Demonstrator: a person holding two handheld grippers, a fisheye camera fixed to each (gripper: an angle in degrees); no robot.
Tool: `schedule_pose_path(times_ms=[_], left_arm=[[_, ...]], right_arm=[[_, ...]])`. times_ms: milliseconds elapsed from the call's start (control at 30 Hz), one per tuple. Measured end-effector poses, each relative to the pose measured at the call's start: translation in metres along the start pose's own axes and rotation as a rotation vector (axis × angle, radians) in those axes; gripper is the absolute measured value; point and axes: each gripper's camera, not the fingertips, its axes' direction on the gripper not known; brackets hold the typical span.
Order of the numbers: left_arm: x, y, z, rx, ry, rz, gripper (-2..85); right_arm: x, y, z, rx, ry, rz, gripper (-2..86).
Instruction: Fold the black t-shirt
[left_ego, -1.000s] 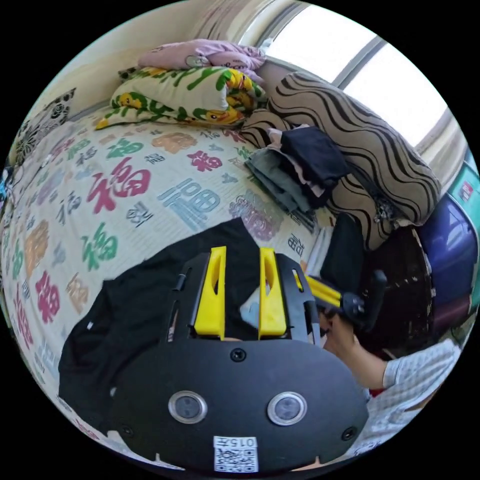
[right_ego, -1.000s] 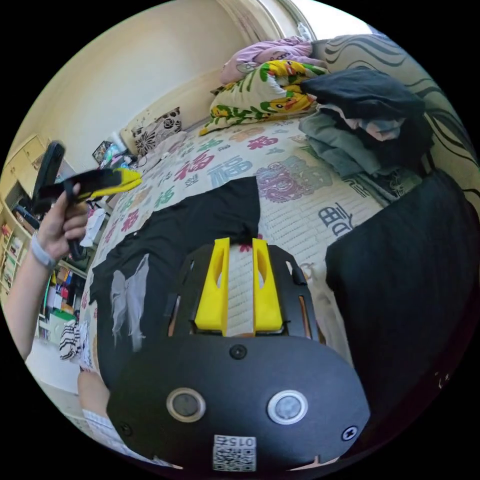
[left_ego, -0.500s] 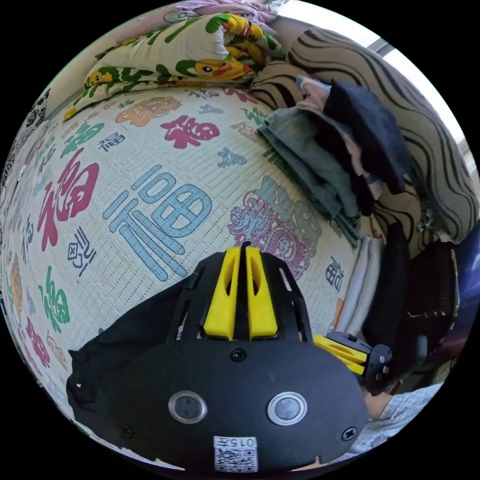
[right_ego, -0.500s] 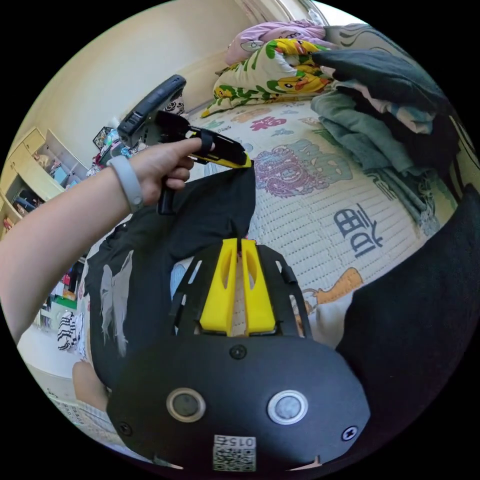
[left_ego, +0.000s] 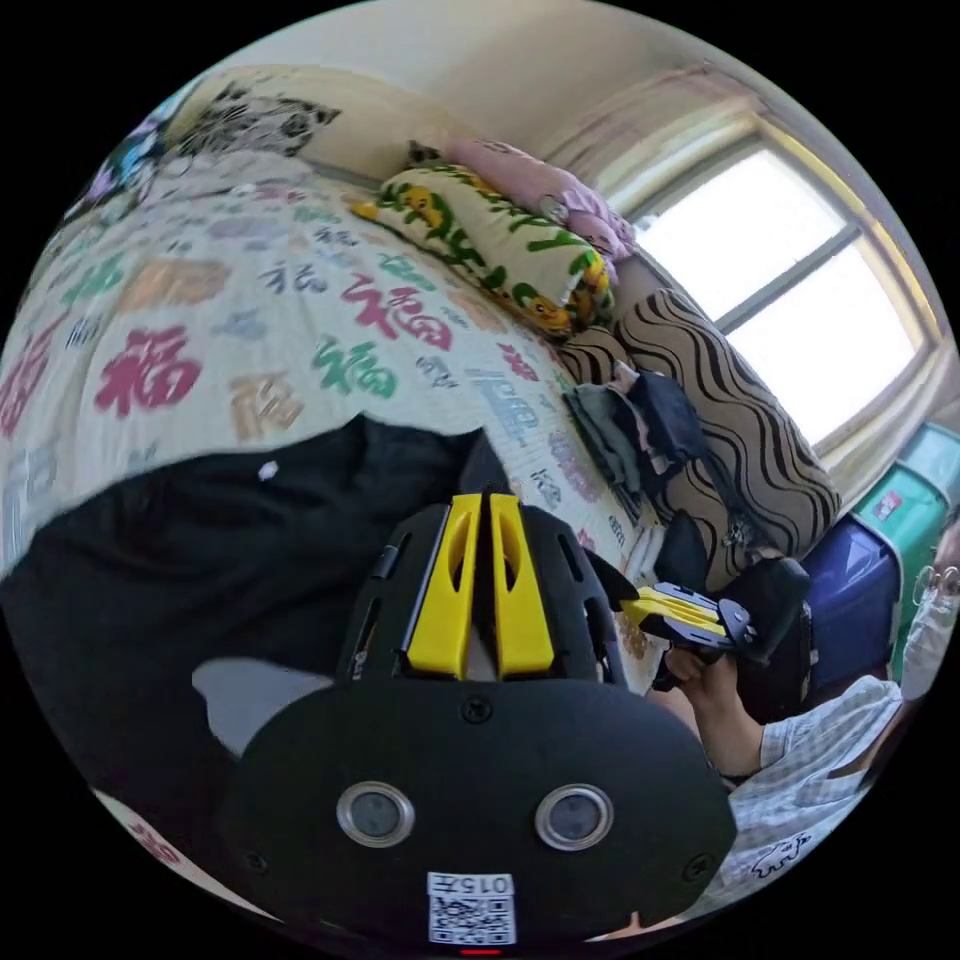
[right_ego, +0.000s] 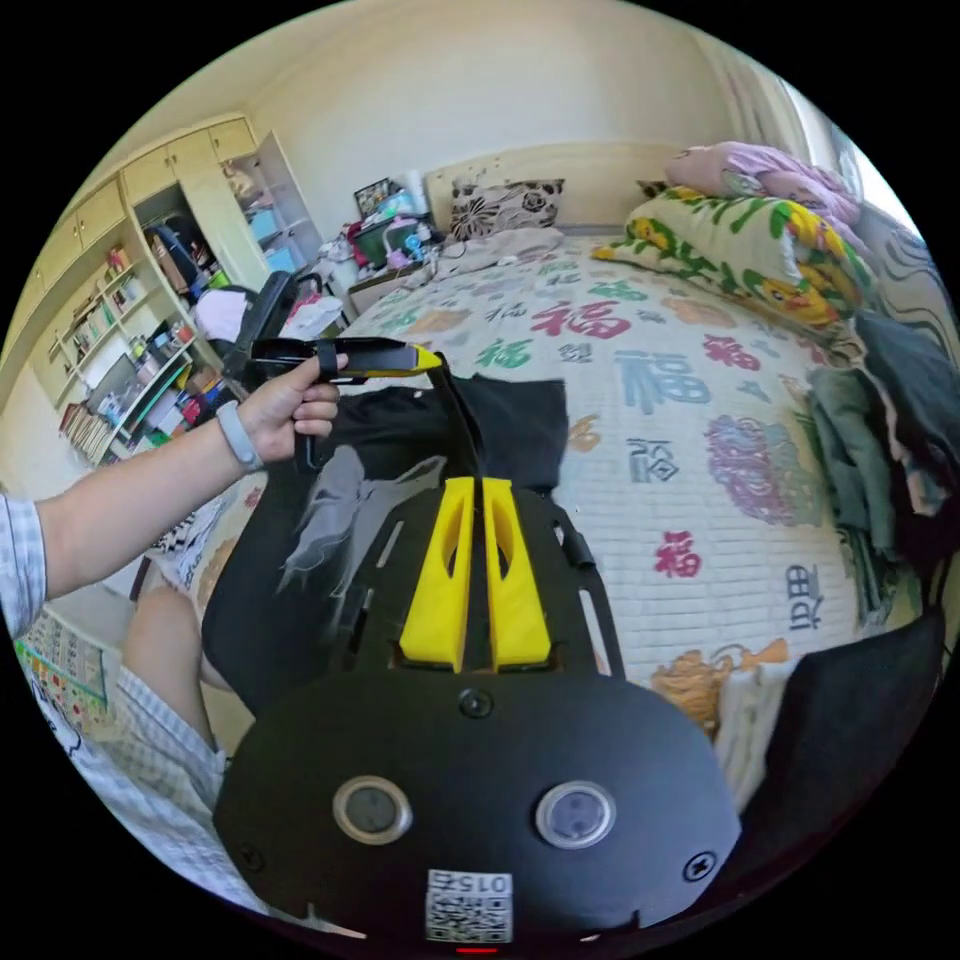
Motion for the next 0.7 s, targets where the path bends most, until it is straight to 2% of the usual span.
schedule_pose_path(times_ms=[200,400,533,633,700], left_arm=[[-0.050,0.047,0.003,-0.023,-0.034,-0.127,3.4],[-0.016,0.042,0.009,0.019,-0.057,0.008,6.2],[0.018,0.029,0.057,-0.092,-0.031,0.124,6.3],[0.014,0.032,0.088,-0.228,-0.198,0.126,5.8],[0.011,0.032,0.091,-0.268,-0.237,0.138,4.6]], right_arm=[[-0.011,0.005,0.047,-0.175,-0.057,-0.041,2.2],[0.017,-0.002,0.039,-0.110,0.013,0.044,4.1],[0.044,-0.030,0.054,-0.076,0.063,0.137,3.7],[0.056,-0.047,0.082,-0.157,0.127,0.148,1.0],[0.066,-0.046,0.093,-0.217,0.146,0.200,0.0]])
